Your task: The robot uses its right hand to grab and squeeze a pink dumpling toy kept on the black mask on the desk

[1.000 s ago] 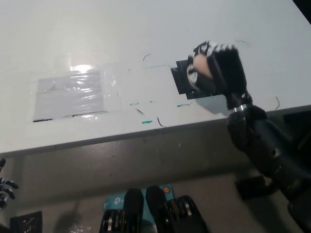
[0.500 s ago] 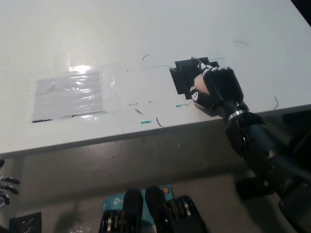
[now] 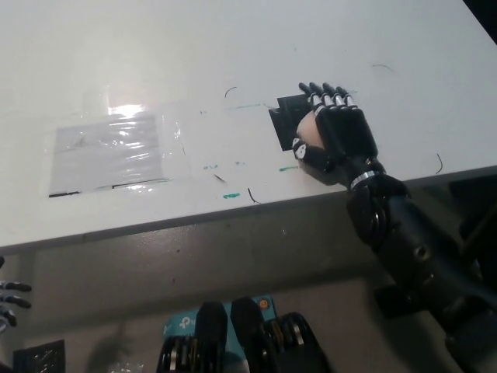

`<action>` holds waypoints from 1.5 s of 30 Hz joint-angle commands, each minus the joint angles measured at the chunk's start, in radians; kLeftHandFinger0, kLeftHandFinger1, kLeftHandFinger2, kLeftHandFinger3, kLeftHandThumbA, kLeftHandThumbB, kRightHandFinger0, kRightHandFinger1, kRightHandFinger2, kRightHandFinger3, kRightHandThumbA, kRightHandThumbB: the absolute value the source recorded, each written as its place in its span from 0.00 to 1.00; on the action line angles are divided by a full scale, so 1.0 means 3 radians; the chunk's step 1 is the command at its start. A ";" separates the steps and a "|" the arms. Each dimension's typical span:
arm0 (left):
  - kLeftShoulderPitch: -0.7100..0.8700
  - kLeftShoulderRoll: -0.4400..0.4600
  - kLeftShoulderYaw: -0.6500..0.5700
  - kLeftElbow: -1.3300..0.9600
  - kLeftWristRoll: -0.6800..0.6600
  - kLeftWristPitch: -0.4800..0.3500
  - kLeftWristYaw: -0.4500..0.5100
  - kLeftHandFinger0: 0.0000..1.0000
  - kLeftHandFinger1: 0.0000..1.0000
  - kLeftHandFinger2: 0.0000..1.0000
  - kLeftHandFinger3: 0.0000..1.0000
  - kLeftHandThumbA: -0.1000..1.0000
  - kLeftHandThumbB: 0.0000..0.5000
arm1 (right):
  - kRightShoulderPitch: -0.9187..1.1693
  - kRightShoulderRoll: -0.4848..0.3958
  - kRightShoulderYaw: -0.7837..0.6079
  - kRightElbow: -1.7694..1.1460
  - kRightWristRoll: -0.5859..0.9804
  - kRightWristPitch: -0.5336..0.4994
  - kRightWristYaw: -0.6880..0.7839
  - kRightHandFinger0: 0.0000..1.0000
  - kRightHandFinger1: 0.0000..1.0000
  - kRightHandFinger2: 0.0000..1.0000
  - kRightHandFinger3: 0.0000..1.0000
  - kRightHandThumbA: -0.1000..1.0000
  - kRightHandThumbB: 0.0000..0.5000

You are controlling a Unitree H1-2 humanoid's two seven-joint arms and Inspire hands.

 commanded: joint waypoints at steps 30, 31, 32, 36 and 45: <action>0.0028 0.0060 0.0089 -0.0162 -0.0085 0.0042 0.0046 0.06 0.28 0.40 0.47 1.00 1.00 | 0.1397 -0.0485 -0.0968 -0.3314 0.0209 0.0668 0.0885 0.70 0.95 1.00 1.00 0.23 0.30; 0.0017 0.0054 0.0096 -0.0141 -0.0104 0.0059 0.0037 0.06 0.27 0.40 0.45 1.00 1.00 | 0.1532 -0.0485 -0.1048 -0.3378 0.0247 0.0591 0.0813 0.57 0.77 1.00 1.00 0.23 0.29; 0.0012 0.0051 0.0098 -0.0129 -0.0114 0.0065 0.0034 0.05 0.26 0.40 0.45 1.00 1.00 | 0.1588 -0.0480 -0.1089 -0.3405 0.0256 0.0557 0.0793 0.49 0.68 0.95 0.99 0.23 0.28; 0.0039 0.0039 0.0084 -0.0153 -0.0068 0.0017 0.0093 0.04 0.25 0.38 0.45 1.00 1.00 | 0.1892 -0.0376 -0.1335 -0.3402 0.0430 0.0309 0.0564 0.26 0.39 0.62 0.83 0.09 0.37; 0.0058 0.0026 0.0074 -0.0091 -0.0080 -0.0052 0.0073 0.02 0.22 0.35 0.42 1.00 1.00 | 0.2107 -0.0089 -0.1833 -0.3124 0.1241 0.0118 0.0683 0.25 0.30 0.46 0.75 0.05 0.29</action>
